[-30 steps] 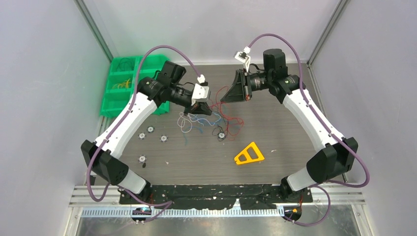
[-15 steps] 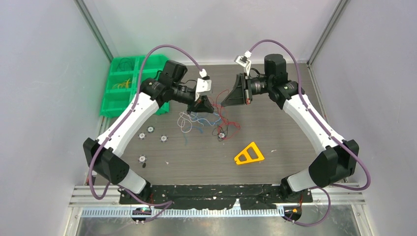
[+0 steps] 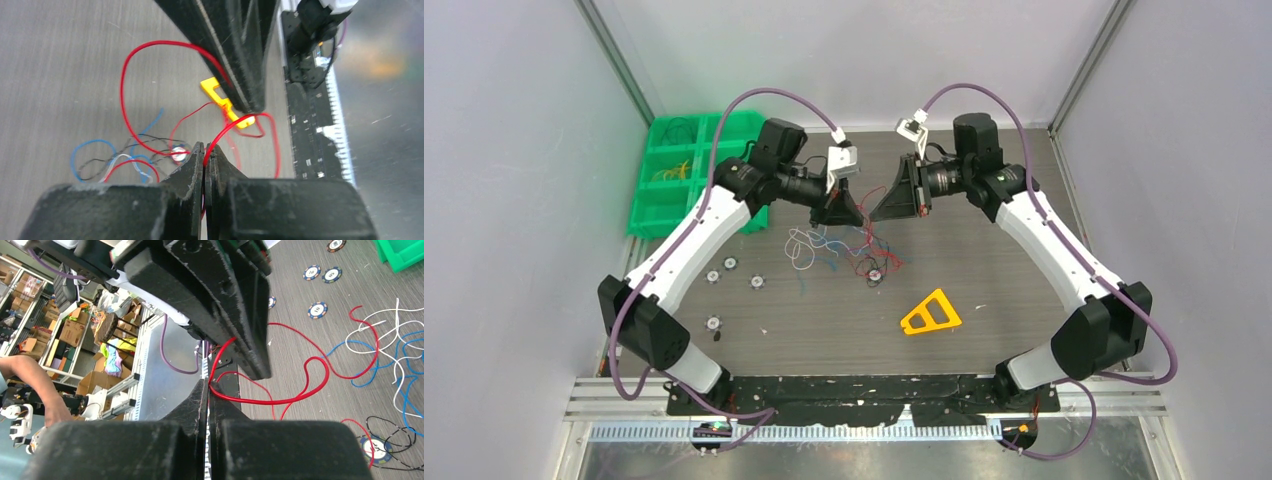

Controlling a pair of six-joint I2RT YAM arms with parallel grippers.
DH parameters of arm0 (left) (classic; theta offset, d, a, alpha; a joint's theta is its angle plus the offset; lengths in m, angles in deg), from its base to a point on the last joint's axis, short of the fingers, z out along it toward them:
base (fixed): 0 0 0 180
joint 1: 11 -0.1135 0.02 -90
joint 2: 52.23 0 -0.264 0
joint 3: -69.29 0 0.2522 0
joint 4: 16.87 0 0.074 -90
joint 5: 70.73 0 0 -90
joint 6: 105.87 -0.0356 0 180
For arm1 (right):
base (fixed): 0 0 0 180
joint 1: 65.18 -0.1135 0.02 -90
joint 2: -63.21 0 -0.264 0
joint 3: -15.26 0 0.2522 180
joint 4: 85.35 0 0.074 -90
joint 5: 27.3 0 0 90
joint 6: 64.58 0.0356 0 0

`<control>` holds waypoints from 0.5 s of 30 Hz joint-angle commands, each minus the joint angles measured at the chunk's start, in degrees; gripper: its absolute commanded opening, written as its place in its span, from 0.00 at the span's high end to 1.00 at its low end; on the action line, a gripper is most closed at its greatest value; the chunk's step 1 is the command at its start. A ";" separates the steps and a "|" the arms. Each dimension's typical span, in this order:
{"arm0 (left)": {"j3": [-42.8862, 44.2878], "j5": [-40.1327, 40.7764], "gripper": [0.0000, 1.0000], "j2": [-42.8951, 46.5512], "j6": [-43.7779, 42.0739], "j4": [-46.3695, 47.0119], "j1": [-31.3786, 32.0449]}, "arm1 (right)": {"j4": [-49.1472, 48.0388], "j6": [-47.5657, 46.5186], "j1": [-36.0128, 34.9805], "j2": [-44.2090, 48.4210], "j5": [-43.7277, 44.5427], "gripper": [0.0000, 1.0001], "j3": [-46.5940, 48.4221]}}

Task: Untangle the cables

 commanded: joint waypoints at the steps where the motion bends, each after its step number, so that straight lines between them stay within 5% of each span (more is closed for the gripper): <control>1: -2.97 -6.63 0.91 4.62 11.80 6.40 0.26 | -0.69 -1.01 -1.03 -1.02 2.27 0.95 2.99; 9: -17.73 -9.80 0.50 10.21 32.82 26.64 0.50 | -24.26 16.99 -2.52 -0.20 2.66 0.95 -2.30; 15: -24.06 -5.32 0.51 11.93 45.37 43.08 -0.17 | -26.36 18.18 -4.40 -0.64 1.92 0.95 -2.44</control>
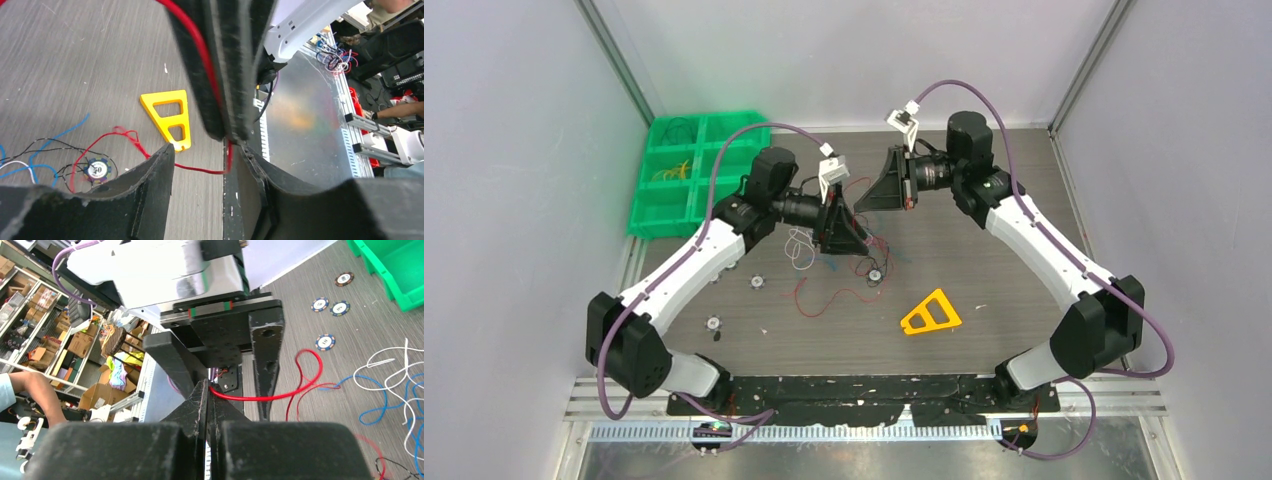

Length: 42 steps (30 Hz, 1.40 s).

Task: Untangle the cables

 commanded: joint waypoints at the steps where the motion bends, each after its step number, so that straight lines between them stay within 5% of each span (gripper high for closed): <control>1: -4.55 2.86 0.54 3.23 15.33 23.37 -0.58 | -6.15 2.88 -1.45 0.24 -0.63 0.94 0.13; 4: -7.55 4.44 0.63 4.97 16.20 27.31 -0.68 | -3.97 1.27 -1.50 -0.03 -0.59 0.95 0.28; 7: -9.05 5.15 0.99 7.66 11.18 20.21 -1.68 | 2.99 -3.76 -1.44 0.27 -0.10 0.95 0.19; 8: -8.97 5.04 1.00 8.43 6.71 14.29 -2.03 | 4.84 -5.28 -1.42 0.36 0.35 0.93 0.27; 10: -6.82 7.59 1.00 9.06 -9.41 -5.11 -2.03 | 12.33 -11.80 -1.35 0.63 2.20 0.75 0.86; 11: -6.11 9.89 1.00 8.67 -18.99 -14.25 -2.00 | 18.07 -16.99 -1.10 0.76 4.05 0.54 1.36; 14: -6.35 20.97 1.00 5.40 -31.19 -30.50 -1.98 | 28.58 -27.11 0.63 0.73 8.31 0.27 2.94; 22: -14.74 41.08 0.99 -0.92 -39.28 -28.89 6.96 | 44.61 -38.64 8.19 -2.00 13.20 0.22 6.26; 29: -19.80 50.32 0.52 -0.99 -45.89 -23.16 10.09 | 47.88 -40.61 10.94 -1.76 13.13 0.22 7.13; 33: -22.35 49.01 0.36 2.94 -51.32 -21.19 10.39 | 49.19 -41.26 11.09 -1.74 12.73 0.22 6.99; 35: -23.86 47.27 0.08 6.38 -55.36 -20.95 10.46 | 49.79 -41.67 11.10 -1.71 12.70 0.22 7.15; 36: -24.83 46.52 0.01 8.28 -57.53 -20.56 10.40 | 50.09 -41.82 11.09 -1.72 12.74 0.22 7.18; 42: -31.53 39.99 0.01 16.71 -69.20 -17.15 11.41 | 50.65 -42.03 11.50 -1.75 12.93 0.22 7.05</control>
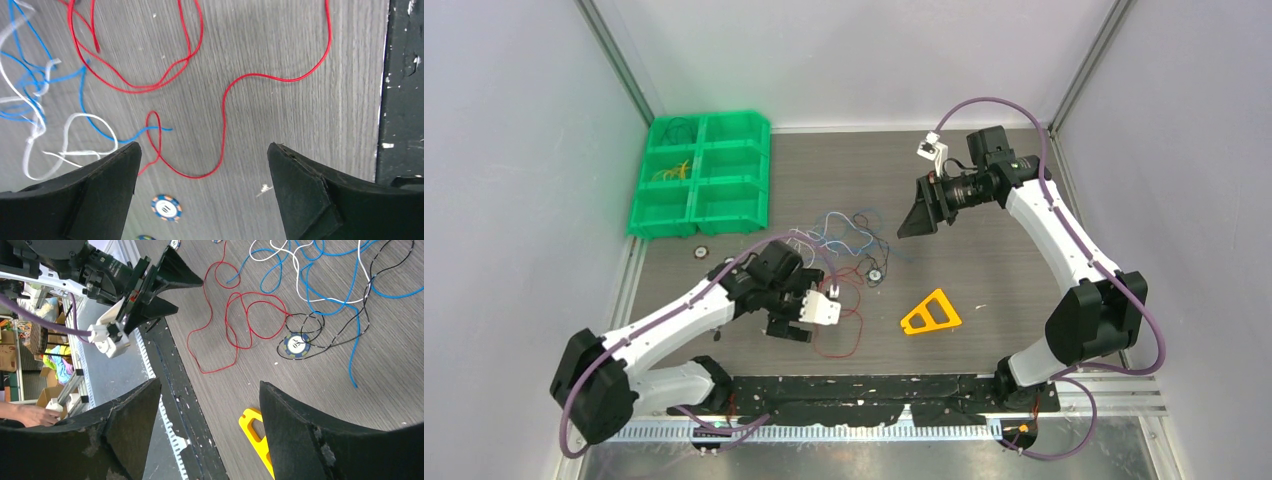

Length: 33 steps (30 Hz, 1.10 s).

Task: Untangle the cables

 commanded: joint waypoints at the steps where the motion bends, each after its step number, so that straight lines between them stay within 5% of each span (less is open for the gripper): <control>1: -4.66 -5.29 0.00 2.90 -12.60 5.71 2.27 | 0.95 -1.13 0.57 0.92 -0.48 0.22 2.32; 8: -5.06 -5.01 0.00 -3.13 -19.97 12.25 6.33 | 1.59 -0.93 1.06 -0.04 -1.52 0.22 2.31; 20: 8.76 -5.92 0.01 -21.20 -24.62 5.03 5.67 | 3.57 -1.87 2.18 0.09 -2.29 0.22 2.53; 26: 24.08 -5.88 0.40 -32.27 -24.01 -11.66 3.71 | 4.93 -2.83 3.43 0.61 -2.50 0.24 2.50; 30: 21.91 -1.71 0.62 -33.32 -25.38 -11.72 3.75 | 5.60 -3.44 4.63 0.67 -2.57 0.25 2.74; 33: 19.81 -2.75 0.67 -31.40 -25.07 -11.01 3.75 | 5.75 -3.72 5.41 0.80 -2.61 0.25 2.70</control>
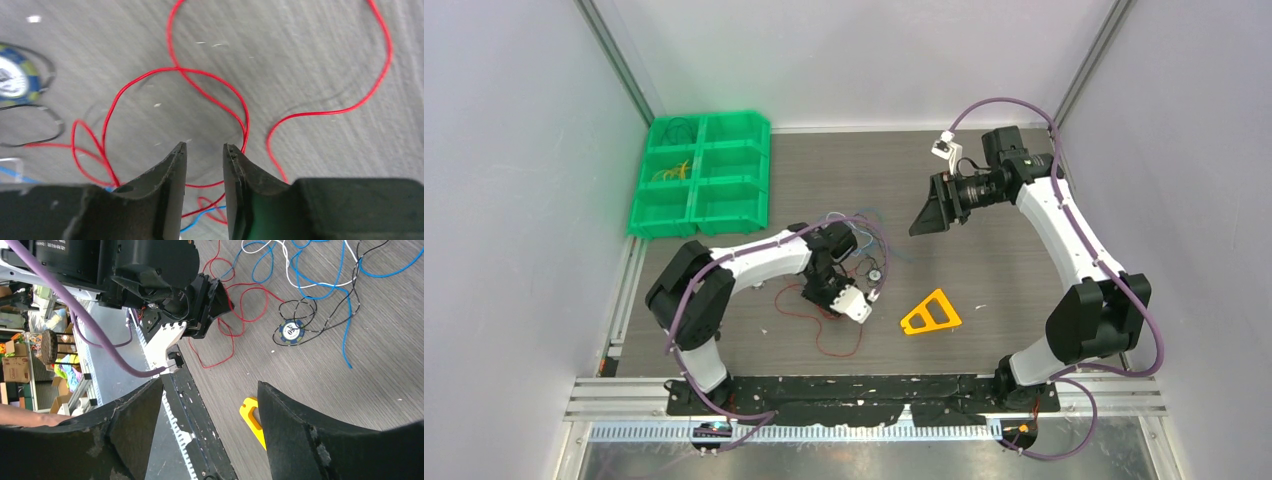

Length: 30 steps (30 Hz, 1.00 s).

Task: Untangle the cables

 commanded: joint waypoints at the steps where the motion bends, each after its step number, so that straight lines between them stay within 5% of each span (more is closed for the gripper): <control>1: -2.54 -1.13 0.63 2.78 -0.80 -4.37 0.09 | 1.00 -1.56 1.07 0.84 -1.22 0.25 2.20; 9: 2.98 -4.49 0.38 2.09 -2.37 -19.80 0.12 | 1.43 -1.90 1.25 0.08 -1.66 0.26 2.63; 16: -0.35 -3.32 0.27 1.99 0.55 -13.70 0.09 | 1.50 -1.44 1.24 0.08 -2.05 0.26 2.83; 24: -12.03 1.20 0.49 7.51 3.00 -0.51 1.18 | 1.41 -1.47 1.26 0.77 -1.24 0.26 2.32; 30: -13.34 3.66 0.70 6.08 4.23 0.49 2.10 | 0.82 -1.17 1.23 0.39 -1.14 0.26 2.17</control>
